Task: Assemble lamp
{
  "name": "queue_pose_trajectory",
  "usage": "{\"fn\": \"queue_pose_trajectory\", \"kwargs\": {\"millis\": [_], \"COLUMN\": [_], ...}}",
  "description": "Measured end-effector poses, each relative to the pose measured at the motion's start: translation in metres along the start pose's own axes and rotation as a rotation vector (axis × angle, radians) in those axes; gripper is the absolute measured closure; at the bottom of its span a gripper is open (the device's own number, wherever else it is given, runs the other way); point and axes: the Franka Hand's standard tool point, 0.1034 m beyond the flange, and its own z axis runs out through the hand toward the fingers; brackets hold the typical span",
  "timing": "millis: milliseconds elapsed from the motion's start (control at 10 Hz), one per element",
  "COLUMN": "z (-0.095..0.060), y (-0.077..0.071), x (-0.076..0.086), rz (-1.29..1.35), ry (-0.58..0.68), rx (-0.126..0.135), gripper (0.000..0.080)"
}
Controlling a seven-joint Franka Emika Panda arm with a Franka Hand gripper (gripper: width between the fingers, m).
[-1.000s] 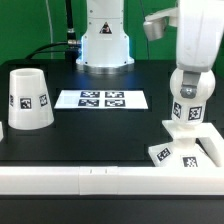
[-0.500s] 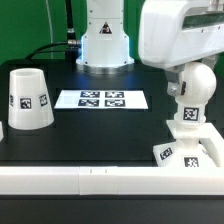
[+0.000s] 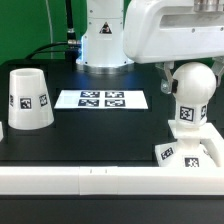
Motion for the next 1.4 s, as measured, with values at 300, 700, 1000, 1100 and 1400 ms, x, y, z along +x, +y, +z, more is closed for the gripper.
{"fn": "queue_pose_trajectory", "kwargs": {"millis": [300, 700, 1000, 1100, 1400], "z": [0.0008, 0.0016, 0.0018, 0.0018, 0.0018], "y": [0.0004, -0.0021, -0.0057, -0.0067, -0.0078], "x": [-0.0013, -0.0028, 0.0003, 0.0008, 0.0022], "rz": [0.315, 0.708, 0.994, 1.095, 1.293], "ry": [-0.001, -0.019, -0.054, -0.057, -0.071], "rx": [0.012, 0.017, 0.011, 0.014, 0.042], "gripper": [0.022, 0.022, 0.022, 0.022, 0.022]}}
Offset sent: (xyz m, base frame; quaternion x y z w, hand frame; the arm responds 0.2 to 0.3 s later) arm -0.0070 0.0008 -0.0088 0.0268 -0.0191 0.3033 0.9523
